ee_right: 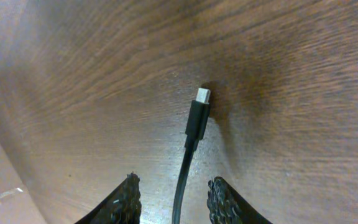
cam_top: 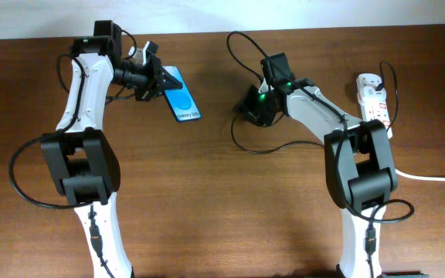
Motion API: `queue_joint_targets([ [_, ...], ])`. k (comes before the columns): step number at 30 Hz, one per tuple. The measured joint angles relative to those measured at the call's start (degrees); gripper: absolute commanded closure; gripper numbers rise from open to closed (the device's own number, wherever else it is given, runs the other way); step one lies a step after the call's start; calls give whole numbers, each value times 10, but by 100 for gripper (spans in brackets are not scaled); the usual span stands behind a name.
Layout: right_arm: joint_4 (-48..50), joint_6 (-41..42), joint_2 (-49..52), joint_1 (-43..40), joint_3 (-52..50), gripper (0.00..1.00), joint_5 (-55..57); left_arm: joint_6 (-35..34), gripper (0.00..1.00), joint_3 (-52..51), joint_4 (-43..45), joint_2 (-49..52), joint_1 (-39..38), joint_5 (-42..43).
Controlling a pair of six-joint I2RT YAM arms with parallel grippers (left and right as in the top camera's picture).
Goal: Plug charger to phone and switch on socket
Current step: 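Grasp the black cable's USB-C end with the right gripper, then bring the connector up under the phone's bottom port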
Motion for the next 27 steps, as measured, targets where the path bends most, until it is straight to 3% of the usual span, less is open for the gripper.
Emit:
queue_joint_targets([
  [4, 48, 9, 32, 1, 1, 62, -34, 0, 100, 0, 0, 0, 0, 0],
  [8, 66, 23, 44, 1, 5, 72, -49, 0, 100, 0, 0, 0, 0, 0],
  [11, 67, 24, 48, 1, 5, 96, -49, 0, 100, 0, 0, 0, 0, 0],
  [15, 68, 15, 51, 1, 5, 96, -49, 0, 100, 0, 0, 0, 0, 0],
  [19, 72, -76, 43, -4, 5, 96, -98, 0, 100, 0, 0, 0, 0, 0],
  [22, 58, -162, -27, -32, 5, 96, -191, 13, 100, 0, 4, 0, 0, 40],
  [27, -146, -320, -244, -77, 10, 95, -270, 62, 100, 0, 8, 0, 0, 161],
])
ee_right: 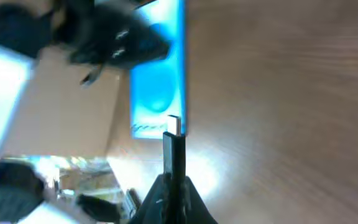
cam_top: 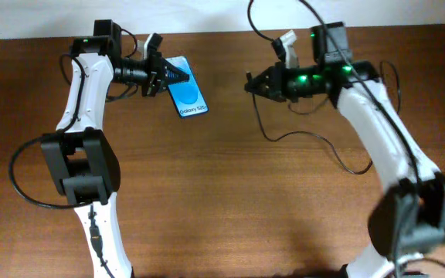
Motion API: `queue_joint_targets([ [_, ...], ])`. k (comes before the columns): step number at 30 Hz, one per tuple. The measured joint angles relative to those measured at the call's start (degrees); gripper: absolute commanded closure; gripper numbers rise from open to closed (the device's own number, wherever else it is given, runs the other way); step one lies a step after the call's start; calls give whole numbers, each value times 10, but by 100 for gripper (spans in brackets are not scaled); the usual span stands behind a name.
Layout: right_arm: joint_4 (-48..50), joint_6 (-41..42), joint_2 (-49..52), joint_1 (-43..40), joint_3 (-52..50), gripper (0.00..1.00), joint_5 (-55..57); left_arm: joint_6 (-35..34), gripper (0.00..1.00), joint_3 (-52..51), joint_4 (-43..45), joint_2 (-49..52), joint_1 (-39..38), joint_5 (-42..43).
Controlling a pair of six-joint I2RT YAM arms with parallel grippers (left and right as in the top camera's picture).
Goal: Plug charger to phone and switch on socket
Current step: 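Bring the connector up under the phone's bottom port, then push the connector upward into the phone's charging port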
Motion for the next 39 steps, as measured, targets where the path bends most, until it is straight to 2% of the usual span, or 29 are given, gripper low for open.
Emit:
queue_joint_targets([
  [4, -87, -57, -110, -20, 0, 96, -9, 23, 100, 0, 1, 0, -6, 63],
  [9, -244, -115, -197, -37, 1, 96, 31, 28, 100, 0, 1, 0, -37, 78],
  [12, -245, -126, -254, -37, -45, 96, 36, 28, 100, 0, 4, 0, -55, 78],
  [15, -113, -76, -299, -37, -152, 95, 19, 29, 100, 0, 24, 0, -64, 106],
  [20, 263, 151, -311, 28, -372, 96, 7, 30, 100, 0, 42, 0, -73, 172],
  [22, 363, 230, -310, 56, -423, 96, 18, 30, 100, 0, 43, 0, -73, 179],
  [28, 461, 323, -285, 150, -450, 96, 97, 29, 100, 0, 40, 0, -75, 182],
  [32, 511, 357, -226, 153, -450, 96, 110, 28, 100, 0, 40, 0, -85, 182],
  [39, 543, 358, -203, 153, -451, 96, 114, 27, 100, 0, 40, 0, -92, 183],
])
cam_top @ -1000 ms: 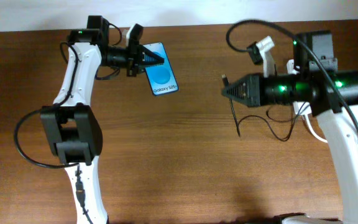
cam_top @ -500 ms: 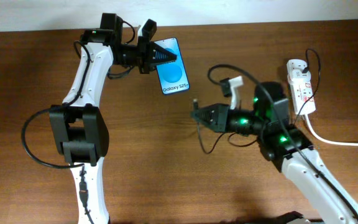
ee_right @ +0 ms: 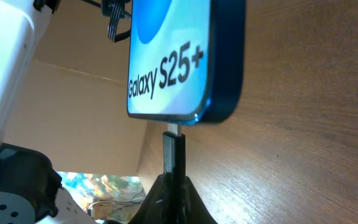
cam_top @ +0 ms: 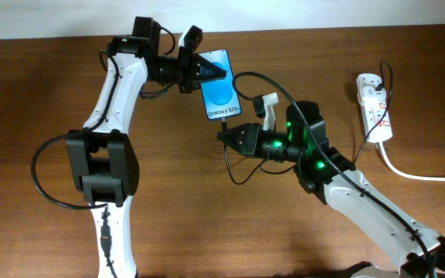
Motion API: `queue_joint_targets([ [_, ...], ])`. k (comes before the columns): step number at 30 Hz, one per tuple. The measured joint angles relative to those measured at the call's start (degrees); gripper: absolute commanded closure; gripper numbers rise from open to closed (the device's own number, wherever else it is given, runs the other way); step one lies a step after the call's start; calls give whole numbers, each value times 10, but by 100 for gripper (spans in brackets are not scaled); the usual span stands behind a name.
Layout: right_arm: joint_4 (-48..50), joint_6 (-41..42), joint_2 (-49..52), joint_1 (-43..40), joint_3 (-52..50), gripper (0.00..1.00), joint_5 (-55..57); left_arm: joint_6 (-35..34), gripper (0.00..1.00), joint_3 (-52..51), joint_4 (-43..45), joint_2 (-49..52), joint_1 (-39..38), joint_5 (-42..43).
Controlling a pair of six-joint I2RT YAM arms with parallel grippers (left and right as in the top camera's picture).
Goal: Plug charger to phone and switch on socket
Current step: 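Push the connector upward into the phone's charging port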
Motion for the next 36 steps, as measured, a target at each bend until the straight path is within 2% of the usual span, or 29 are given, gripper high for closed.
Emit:
queue_joint_targets([
  [7, -10, -32, 0, 0, 0, 96, -2, 0, 100, 0, 0, 0, -2, 0],
  [10, -77, -65, 0, 0, 5, 96, -2, 0, 100, 0, 0, 0, -2, 0],
  [16, -123, -80, -11, 0, 35, 96, -2, 0, 100, 0, 0, 0, -2, 0],
  [36, -118, -95, -16, 0, 44, 96, 19, 0, 100, 0, 0, 0, -2, -1],
])
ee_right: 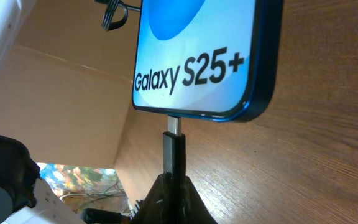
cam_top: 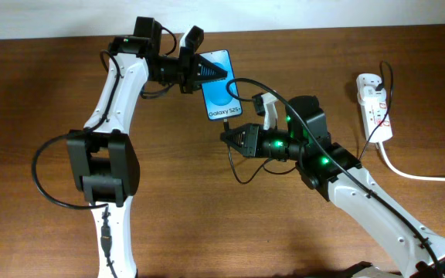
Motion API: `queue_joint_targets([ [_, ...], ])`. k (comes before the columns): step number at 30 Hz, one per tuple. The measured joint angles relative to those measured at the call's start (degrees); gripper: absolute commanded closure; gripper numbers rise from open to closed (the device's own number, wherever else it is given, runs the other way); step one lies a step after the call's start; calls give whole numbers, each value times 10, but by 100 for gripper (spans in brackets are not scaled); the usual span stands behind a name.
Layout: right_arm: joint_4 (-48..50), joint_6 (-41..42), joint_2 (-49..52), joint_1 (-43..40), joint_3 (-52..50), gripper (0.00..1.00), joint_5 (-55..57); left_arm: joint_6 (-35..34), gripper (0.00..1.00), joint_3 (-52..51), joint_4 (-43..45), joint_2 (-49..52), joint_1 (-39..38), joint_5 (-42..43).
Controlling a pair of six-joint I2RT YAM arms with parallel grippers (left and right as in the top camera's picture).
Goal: Plug charger to phone and switch on socket
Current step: 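Push the connector upward into the phone's charging port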
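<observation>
The blue phone [cam_top: 221, 85], its screen reading Galaxy S25+ [ee_right: 194, 59], is held off the table by my left gripper [cam_top: 205, 71], shut on its top end. My right gripper [cam_top: 232, 137] is shut on the black charger plug [ee_right: 174, 152]. The plug's metal tip [ee_right: 174, 124] touches the phone's bottom edge; how far it sits in the port cannot be told. The black cable [cam_top: 242, 166] loops below on the table. A white socket strip [cam_top: 373, 104] lies at the far right.
The wooden table [cam_top: 207, 224] carries the strip's white lead [cam_top: 423, 176] running off the right edge. A pale wall [cam_top: 284, 11] backs the table. Both arms cross the middle of the table.
My right gripper has brought the plug slightly closer to the phone, so the tip now meets its bottom edge. The phone looms larger in the right wrist view. The left arm has barely moved.
First the plug lay on the table between my open right fingers while the left gripper held the phone at the far left. Then the right gripper held the plug raised. Later both arms met mid-table, plug under the phone, and now the tip touches the port edge.
</observation>
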Motion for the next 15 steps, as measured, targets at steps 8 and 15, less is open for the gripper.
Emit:
queue_joint_targets([
  [8, -2, 0, 0, -22, 0, 96, -15, 0, 100, 0, 2, 0, 2, -2],
  [15, -2, 0, 0, -18, 0, 96, -15, 0, 100, 0, 2, 0, 1, -2],
])
